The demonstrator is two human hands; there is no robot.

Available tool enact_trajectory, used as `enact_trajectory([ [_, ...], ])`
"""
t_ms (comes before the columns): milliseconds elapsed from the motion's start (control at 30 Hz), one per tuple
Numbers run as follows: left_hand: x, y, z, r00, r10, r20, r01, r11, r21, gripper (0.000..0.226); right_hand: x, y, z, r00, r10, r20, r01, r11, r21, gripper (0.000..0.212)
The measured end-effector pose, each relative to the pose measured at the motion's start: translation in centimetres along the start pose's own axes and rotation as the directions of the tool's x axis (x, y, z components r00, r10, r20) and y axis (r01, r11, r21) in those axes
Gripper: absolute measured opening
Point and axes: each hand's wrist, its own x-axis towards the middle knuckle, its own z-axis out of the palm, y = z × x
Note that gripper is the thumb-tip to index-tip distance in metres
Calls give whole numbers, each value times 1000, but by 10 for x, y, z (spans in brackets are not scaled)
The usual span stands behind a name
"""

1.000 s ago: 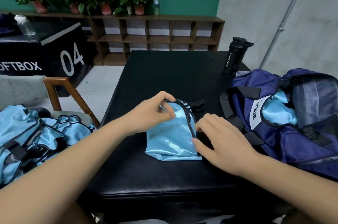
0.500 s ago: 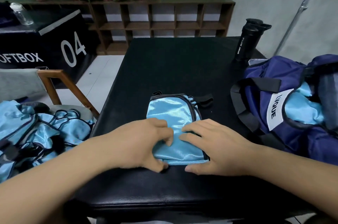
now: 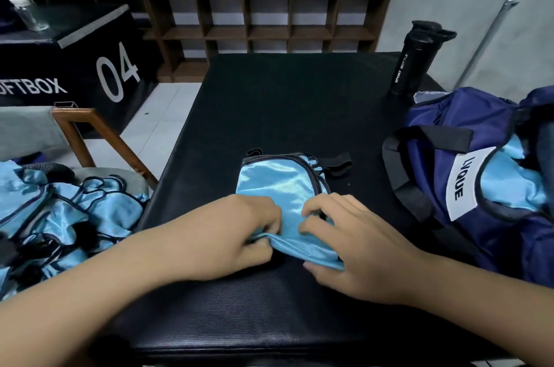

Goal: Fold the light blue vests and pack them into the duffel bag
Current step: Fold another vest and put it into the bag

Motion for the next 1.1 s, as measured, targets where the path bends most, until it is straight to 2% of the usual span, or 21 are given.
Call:
enact_trajectory([
  [100, -2, 2, -3, 999, -38, -9, 36, 987, -157, 9, 3, 3, -5, 996, 42, -81, -32, 992, 123, 15],
  [267, -6, -2, -13, 992, -117, -51, 97, 952, -291, 18, 1, 5, -12, 971, 211, -116, -152, 909, 388, 10],
  [367, -4, -7, -14, 973, -187, -133, 131, 928, -348, 15, 2, 5, -16, 945, 309, -108, -208, 821, 532, 11],
  [533, 0, -4, -12, 927, -207, -313, 79, 923, -378, 14, 6, 11, -14, 854, 514, -83, -324, 648, 689, 7],
  [600, 2, -4, -13, 916, -233, -326, 107, 926, -361, 22, 9, 17, -13, 820, 561, -114, -355, 656, 666, 6],
  [733, 10, -14, -7, 857, -351, -377, 237, 919, -315, 19, 18, 25, -10, 799, 569, -192, -395, 739, 547, 7],
  [867, 16, -25, -1, 843, -464, -270, 390, 875, -287, 22, 24, 30, 5, 808, 550, -209, -440, 801, 405, 13],
  [967, 16, -33, 1, 836, -513, -194, 448, 843, -299, 32, 23, 32, 14, 818, 525, -236, -457, 841, 289, 26],
  [1033, 14, -37, 1, 825, -544, -151, 477, 815, -329, 39, 23, 33, 14, 843, 468, -265, -435, 883, 175, 31],
  [1100, 12, -39, 1, 822, -557, -117, 502, 806, -312, 41, 24, 31, 12, 870, 429, -243, -400, 902, 161, 29],
])
